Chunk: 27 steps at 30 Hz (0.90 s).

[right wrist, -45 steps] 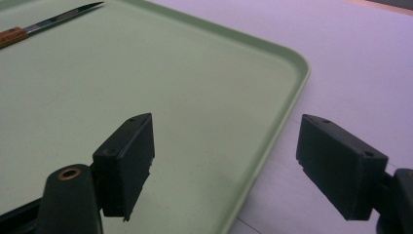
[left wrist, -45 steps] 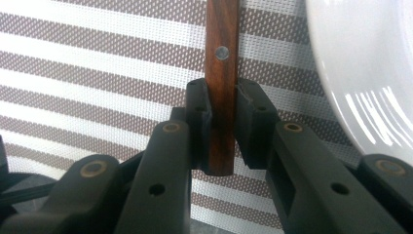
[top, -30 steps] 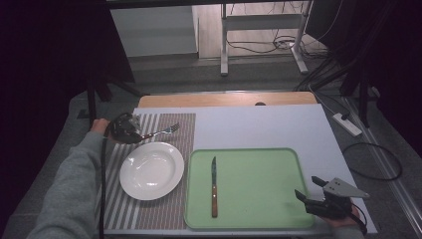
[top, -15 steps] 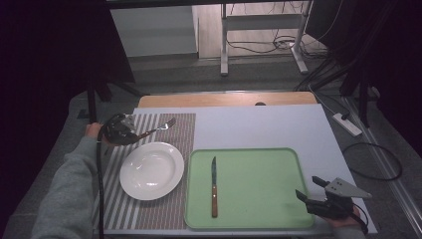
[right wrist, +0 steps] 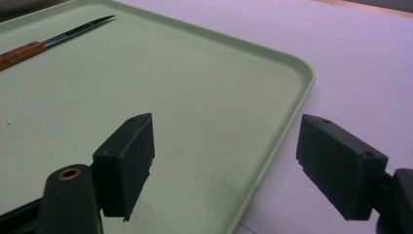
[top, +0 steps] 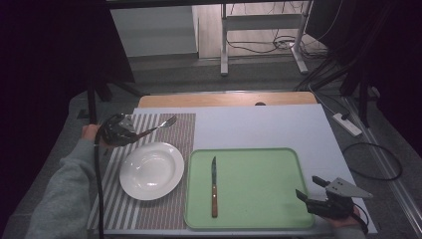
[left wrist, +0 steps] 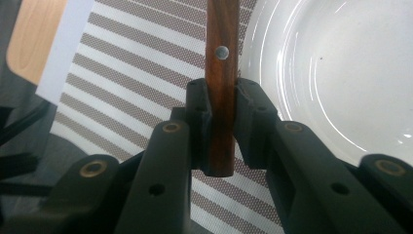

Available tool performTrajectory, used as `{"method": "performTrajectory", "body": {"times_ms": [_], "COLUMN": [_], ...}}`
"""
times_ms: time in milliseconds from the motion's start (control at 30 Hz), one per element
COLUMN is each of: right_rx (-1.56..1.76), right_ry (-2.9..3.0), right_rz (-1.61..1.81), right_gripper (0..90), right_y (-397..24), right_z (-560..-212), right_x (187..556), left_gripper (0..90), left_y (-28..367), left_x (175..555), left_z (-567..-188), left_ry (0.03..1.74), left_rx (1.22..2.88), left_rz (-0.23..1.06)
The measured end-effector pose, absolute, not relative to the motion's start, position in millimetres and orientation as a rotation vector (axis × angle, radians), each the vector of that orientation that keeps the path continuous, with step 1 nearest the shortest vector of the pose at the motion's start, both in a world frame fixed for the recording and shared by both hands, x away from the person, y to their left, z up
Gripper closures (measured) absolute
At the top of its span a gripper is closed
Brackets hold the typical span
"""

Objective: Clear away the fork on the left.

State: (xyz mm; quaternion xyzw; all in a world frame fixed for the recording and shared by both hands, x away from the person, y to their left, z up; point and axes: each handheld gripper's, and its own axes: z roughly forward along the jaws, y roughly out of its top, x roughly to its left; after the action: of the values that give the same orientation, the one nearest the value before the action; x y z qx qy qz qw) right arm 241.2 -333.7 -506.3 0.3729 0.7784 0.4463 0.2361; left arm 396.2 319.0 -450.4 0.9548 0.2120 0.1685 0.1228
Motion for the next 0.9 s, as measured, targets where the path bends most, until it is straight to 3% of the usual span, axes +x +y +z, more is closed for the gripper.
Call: {"method": "performTrajectory", "body": {"times_ms": [900], "right_rx": [1.016], "right_ry": [2.134], "right_rz": [1.225], "right_gripper": [21.9], "right_y": [-331], "right_z": [-505], "right_x": [240], "left_gripper": [76.1], "left_y": [277], "left_x": [351], "left_z": [-449], "left_ry": [0.540], "left_rx": [2.733], "left_rz": [0.581]}}
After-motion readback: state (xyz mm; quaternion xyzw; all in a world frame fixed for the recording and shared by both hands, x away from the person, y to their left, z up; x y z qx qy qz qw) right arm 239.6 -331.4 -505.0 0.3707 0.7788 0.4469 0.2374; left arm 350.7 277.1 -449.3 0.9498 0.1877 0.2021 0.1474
